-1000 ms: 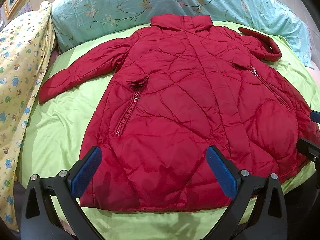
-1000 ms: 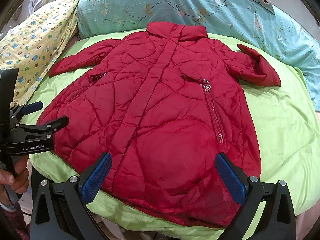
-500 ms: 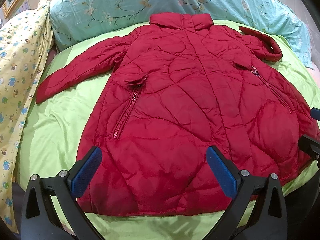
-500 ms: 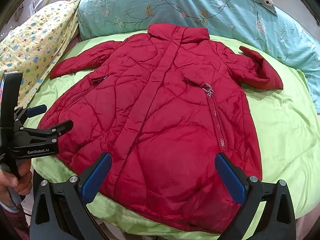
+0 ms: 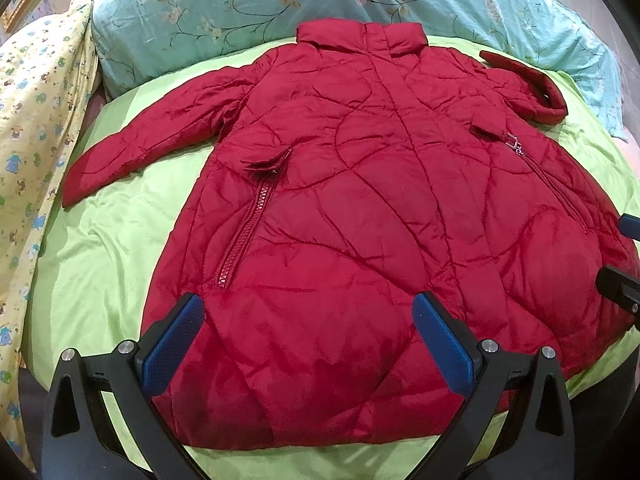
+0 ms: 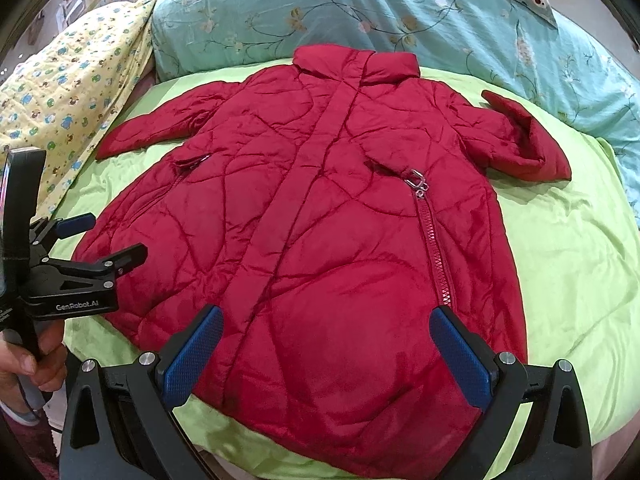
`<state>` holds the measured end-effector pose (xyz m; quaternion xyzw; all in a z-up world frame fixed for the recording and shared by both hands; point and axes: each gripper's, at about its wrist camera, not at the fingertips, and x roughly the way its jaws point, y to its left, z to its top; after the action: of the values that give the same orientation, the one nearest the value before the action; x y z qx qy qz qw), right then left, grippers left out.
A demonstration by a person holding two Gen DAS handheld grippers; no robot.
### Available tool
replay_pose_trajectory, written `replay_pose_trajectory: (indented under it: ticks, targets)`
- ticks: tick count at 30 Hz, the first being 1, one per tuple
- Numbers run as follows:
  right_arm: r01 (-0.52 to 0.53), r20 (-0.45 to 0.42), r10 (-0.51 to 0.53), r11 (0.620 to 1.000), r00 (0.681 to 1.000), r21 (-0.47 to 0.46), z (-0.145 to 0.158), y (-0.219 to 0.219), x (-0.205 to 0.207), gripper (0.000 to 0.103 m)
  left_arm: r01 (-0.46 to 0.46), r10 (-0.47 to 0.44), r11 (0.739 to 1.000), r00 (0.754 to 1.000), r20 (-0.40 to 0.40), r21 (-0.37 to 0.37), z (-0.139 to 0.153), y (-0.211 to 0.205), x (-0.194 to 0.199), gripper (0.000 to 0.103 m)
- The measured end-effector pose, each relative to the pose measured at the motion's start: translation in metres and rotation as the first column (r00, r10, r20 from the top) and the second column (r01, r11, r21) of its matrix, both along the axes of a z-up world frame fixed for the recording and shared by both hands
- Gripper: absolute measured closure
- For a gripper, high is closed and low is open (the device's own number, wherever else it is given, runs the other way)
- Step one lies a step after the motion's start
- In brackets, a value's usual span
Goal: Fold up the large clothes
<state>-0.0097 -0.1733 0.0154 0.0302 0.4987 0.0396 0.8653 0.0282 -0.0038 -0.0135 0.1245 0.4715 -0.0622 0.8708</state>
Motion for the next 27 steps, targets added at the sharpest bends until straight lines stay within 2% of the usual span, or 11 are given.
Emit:
replay_pose_trajectory:
  ticks: [12,17,22,27]
  targets:
    - [0.061,0.017,-0.062,0.998,0.998,0.007,0.004,-0.036,0.024,0.000,-0.008,0.008,0.999,1.000,-0.019,-0.035,-0.004,0.001,0.024,0.000]
    - [0.094,0.017,-0.094,0.996,0.995,-0.001,0.003,-0.054,0.039,0.000,-0.007,0.003,0.996,0.999,-0.046,-0.084,-0.006,0.001,0.038,0.000]
    - [0.150,0.037,-0.150,0.989,0.988,-0.007,0.006,-0.084,0.062,0.000,-0.017,0.008,0.991,0.997,-0.071,-0.131,-0.008,0.006,0.057,0.000]
    - [0.198,0.059,-0.196,0.980,0.979,-0.034,0.010,-0.117,0.091,0.000,-0.019,0.010,0.992,0.997,-0.072,-0.126,-0.009,0.005,0.072,0.000]
